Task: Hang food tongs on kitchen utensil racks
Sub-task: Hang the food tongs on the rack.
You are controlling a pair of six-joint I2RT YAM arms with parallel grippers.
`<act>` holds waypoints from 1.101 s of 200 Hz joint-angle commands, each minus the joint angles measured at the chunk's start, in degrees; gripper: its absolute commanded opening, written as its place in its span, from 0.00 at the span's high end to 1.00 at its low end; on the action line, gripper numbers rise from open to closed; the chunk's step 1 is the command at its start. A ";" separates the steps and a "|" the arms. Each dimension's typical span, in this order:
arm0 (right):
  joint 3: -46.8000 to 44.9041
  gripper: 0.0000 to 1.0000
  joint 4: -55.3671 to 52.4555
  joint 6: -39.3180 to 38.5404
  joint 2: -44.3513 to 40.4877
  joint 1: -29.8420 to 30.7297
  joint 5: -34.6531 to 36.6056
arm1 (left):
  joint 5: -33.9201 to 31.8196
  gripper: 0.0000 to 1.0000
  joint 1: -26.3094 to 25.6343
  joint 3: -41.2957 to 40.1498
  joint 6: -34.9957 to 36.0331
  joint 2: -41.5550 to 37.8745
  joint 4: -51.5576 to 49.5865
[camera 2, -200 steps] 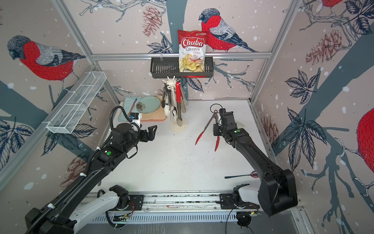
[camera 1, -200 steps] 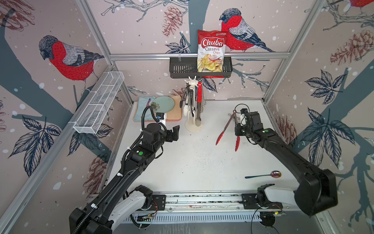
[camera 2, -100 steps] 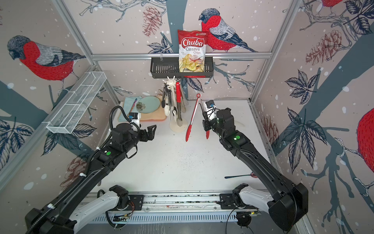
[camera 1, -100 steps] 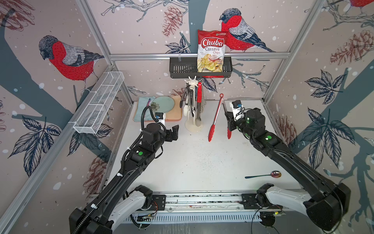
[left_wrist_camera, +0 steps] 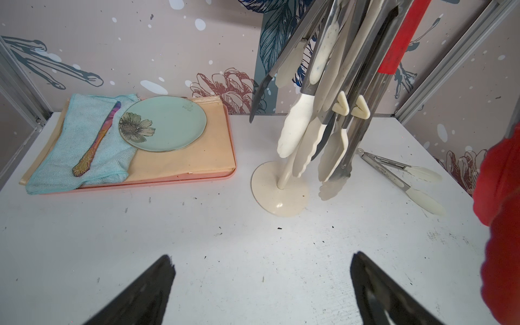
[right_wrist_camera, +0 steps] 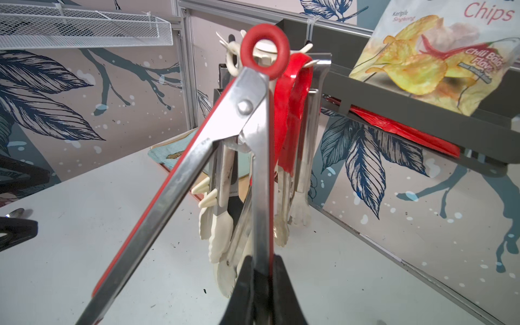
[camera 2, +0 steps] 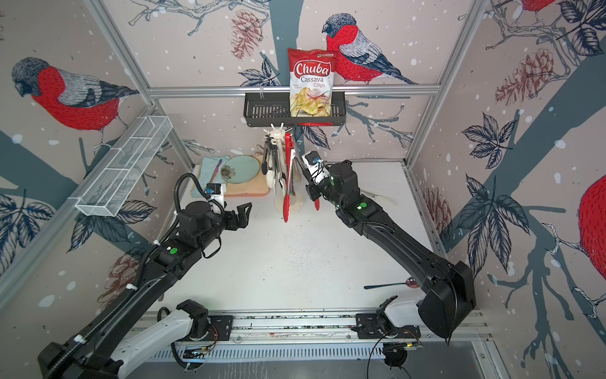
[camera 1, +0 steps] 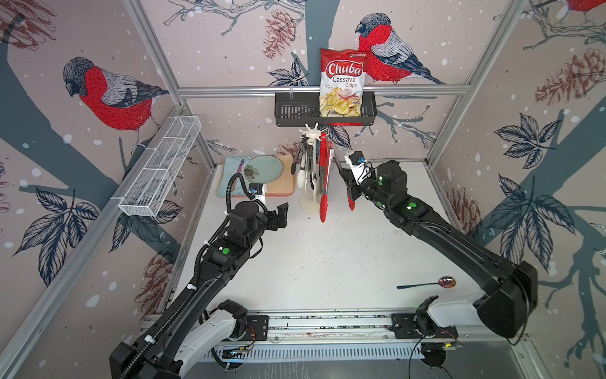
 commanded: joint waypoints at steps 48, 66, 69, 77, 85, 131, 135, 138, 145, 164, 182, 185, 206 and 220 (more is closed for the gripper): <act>3.57 1.00 3.35 -0.33 4.46 0.63 -2.70 | -1.16 0.04 0.12 -0.38 -0.60 -1.41 -0.79; 3.75 1.00 3.57 -0.07 4.89 0.46 -1.95 | -1.21 0.04 0.12 -0.52 -0.47 -1.67 -0.89; 3.76 1.00 3.62 0.00 4.90 0.39 -1.94 | -1.21 0.04 0.12 -0.48 -0.48 -1.64 -0.93; 3.86 1.00 3.62 0.09 5.07 0.29 -1.88 | -1.29 0.04 0.12 -0.50 -0.35 -1.69 -1.05; 3.93 1.00 3.63 0.26 5.23 0.20 -1.90 | -1.34 0.04 0.18 -0.40 -0.40 -1.70 -1.16; 3.93 1.00 4.45 0.38 4.84 -0.25 -2.03 | -0.88 0.04 0.21 -0.57 -0.18 -1.70 -1.31; 3.93 1.00 4.55 0.34 4.89 -0.33 -2.03 | -0.81 0.04 0.21 -0.57 -0.19 -1.66 -1.29; 3.92 1.00 4.54 0.38 4.97 -0.41 -2.03 | -0.81 0.04 0.21 -0.60 -0.17 -1.68 -1.26; 3.99 1.00 4.39 0.45 5.06 -0.63 -1.95 | -0.69 0.04 0.21 -0.53 -0.16 -1.57 -1.25; 4.04 1.00 4.55 0.96 5.15 -1.12 -2.37 | -0.77 0.04 0.23 -0.49 -0.14 -1.61 -1.09; 4.20 1.00 4.46 1.31 5.66 -1.61 -3.03 | -0.77 0.04 0.27 -0.46 -0.02 -1.53 -1.02; 4.26 1.00 4.46 1.42 5.75 -1.69 -3.20 | -0.69 0.04 0.29 -0.39 -0.02 -1.52 -1.03; 4.62 1.00 4.46 1.65 6.36 -2.16 -4.09 | -0.60 0.04 0.30 -0.28 0.16 -1.43 -1.03; 4.93 1.00 4.37 1.73 6.82 -2.18 -4.37 | -0.59 0.04 0.38 -0.21 0.23 -1.43 -1.04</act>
